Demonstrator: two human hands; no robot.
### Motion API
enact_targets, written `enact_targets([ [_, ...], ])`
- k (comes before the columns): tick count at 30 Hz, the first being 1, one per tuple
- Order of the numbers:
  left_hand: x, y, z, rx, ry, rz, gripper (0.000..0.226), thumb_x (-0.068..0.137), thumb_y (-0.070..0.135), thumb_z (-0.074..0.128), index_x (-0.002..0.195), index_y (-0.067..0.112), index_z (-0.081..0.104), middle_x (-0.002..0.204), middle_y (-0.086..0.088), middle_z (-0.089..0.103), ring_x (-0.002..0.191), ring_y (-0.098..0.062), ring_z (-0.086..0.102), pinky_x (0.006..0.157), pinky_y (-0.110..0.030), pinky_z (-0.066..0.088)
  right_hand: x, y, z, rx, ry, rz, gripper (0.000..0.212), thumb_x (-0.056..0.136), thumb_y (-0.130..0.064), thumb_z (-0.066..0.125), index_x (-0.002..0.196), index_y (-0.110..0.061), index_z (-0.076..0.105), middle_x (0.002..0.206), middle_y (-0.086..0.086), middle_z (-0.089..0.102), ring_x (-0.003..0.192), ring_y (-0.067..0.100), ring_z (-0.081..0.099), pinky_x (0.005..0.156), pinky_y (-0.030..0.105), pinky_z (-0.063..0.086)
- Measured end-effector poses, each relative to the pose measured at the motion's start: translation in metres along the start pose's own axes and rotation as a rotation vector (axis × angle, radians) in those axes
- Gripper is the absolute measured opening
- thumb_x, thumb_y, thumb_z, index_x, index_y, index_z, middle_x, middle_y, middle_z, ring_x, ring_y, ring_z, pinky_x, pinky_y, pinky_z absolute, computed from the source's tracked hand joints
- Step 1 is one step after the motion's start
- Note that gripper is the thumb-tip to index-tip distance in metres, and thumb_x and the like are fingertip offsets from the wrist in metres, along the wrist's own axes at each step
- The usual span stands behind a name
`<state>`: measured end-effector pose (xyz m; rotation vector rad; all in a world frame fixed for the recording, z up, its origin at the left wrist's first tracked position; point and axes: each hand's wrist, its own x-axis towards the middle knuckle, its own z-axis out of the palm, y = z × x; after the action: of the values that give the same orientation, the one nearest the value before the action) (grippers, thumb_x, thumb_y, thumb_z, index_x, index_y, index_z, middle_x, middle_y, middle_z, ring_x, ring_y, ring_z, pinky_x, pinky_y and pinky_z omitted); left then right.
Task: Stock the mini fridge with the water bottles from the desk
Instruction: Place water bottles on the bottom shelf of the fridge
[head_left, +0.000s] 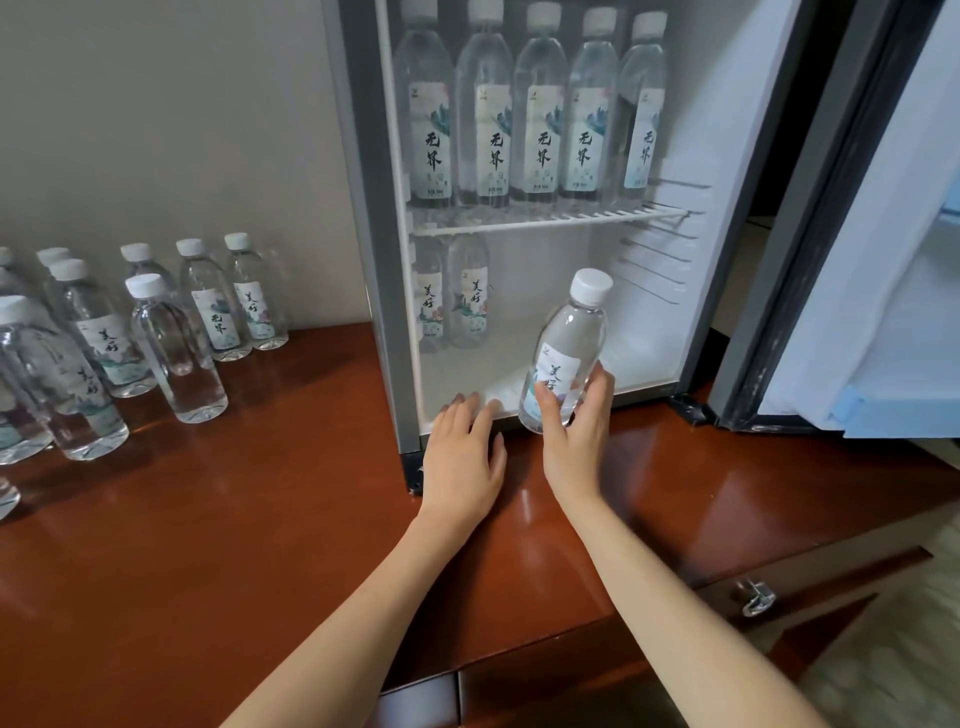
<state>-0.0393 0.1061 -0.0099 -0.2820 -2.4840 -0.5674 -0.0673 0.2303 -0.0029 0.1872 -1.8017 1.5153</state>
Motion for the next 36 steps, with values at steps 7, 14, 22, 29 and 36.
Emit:
enact_targets([
  [7,-0.001,0.0,0.001,0.006,-0.018,-0.015,0.041,0.095,0.016,0.051,0.135,0.009,0.052,0.142,-0.015,0.047,0.137,-0.033,0.036,0.117,-0.037,0.02,0.018,0.011,0.014,0.008,0.008,-0.003,0.066,0.088,-0.041,0.056,0.137,-0.001,0.039,0.128,0.013,0.048,0.116,0.013,0.046,0.095,0.006,0.031],
  [14,-0.001,-0.001,0.0,-0.017,-0.023,-0.021,0.043,0.091,0.011,0.052,0.134,0.008,0.053,0.14,-0.016,0.049,0.136,-0.034,0.038,0.117,-0.039,0.023,0.035,0.024,0.017,0.091,-0.074,0.157,0.055,0.091,-0.035,0.061,0.138,-0.019,0.037,0.114,-0.01,0.062,0.1,-0.006,0.059,0.09,0.02,0.047],
  [22,-0.002,-0.001,-0.001,-0.014,-0.03,-0.013,0.045,0.09,0.009,0.052,0.135,0.007,0.051,0.141,-0.016,0.048,0.136,-0.034,0.037,0.118,-0.039,0.021,0.032,0.023,0.014,-0.111,-0.092,0.063,0.064,0.086,-0.026,0.072,0.14,-0.006,0.044,0.118,0.01,0.044,0.11,0.022,0.052,0.098,0.033,0.044],
  [29,-0.002,0.0,-0.001,-0.017,-0.035,-0.009,0.046,0.09,0.009,0.052,0.136,0.007,0.05,0.142,-0.017,0.046,0.138,-0.034,0.036,0.118,-0.04,0.02,0.037,0.019,0.017,-0.258,-0.014,0.118,0.061,0.075,-0.032,0.081,0.127,-0.014,0.056,0.117,0.001,0.062,0.106,0.02,0.061,0.08,0.027,0.045],
  [36,-0.003,-0.001,-0.001,-0.015,-0.035,-0.002,0.048,0.09,0.009,0.051,0.138,0.008,0.048,0.145,-0.015,0.044,0.139,-0.032,0.033,0.12,-0.037,0.015,0.074,0.017,0.048,-0.406,-0.174,0.163,0.053,0.077,-0.034,0.079,0.118,-0.009,0.056,0.115,0.006,0.066,0.103,0.027,0.062,0.075,0.032,0.043],
])
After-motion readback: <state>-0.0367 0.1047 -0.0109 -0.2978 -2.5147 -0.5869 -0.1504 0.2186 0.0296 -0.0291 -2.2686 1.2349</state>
